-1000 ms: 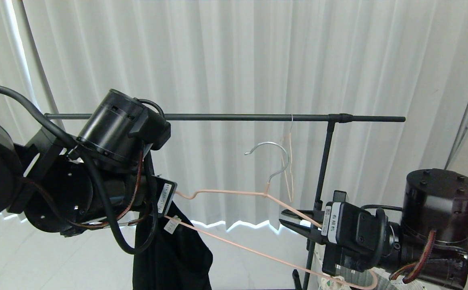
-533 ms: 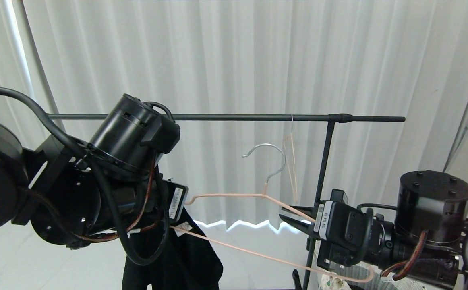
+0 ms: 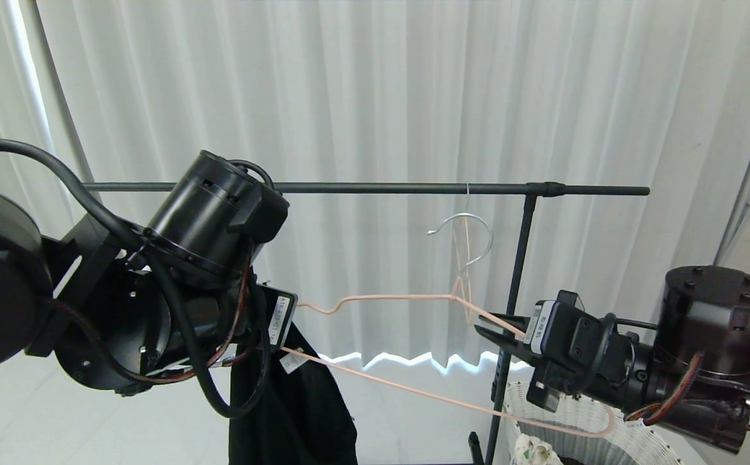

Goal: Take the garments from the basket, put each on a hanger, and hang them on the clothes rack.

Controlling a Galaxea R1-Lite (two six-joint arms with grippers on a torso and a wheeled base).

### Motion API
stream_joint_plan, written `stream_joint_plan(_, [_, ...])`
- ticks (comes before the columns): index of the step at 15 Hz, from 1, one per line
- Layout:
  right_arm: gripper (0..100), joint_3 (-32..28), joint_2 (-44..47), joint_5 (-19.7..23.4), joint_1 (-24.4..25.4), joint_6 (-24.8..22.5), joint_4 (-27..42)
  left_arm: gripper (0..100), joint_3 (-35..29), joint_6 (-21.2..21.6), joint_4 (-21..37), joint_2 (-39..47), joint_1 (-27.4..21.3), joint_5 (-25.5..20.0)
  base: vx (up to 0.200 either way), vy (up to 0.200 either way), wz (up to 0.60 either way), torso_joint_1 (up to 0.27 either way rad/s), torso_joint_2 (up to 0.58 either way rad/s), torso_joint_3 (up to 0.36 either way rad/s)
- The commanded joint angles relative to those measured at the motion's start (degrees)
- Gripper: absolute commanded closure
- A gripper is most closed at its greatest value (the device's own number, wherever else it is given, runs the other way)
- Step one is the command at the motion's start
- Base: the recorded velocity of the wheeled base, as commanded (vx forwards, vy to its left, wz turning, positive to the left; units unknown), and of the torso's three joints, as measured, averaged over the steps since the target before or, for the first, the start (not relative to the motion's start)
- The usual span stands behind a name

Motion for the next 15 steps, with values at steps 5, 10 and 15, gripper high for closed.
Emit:
stream_joint_plan(5, [100,-0.39,0.33,-0.03,2.32,-0.09,-0.88,100,-1.01,-0.19,-0.06,0.41,-2.42,-0.15,0.0,0.0,0.0,0.0,0.0,0.0])
stream_joint_plan(10, [100,-0.22,3.06,-0.21,3.2,-1.85,-4.57,100,-1.8,-2.57,-0.06,0.59,-4.62,-0.15,0.0,0.0,0.0,0.0,0.0,0.0])
stream_joint_plan(15, [100,0.05,4.02,-0.65,6.1,-1.76,-4.57,100,-3.56,-2.66,-0.06,0.59,-4.71,-0.24,0.0,0.0,0.0,0.0,0.0,0.0])
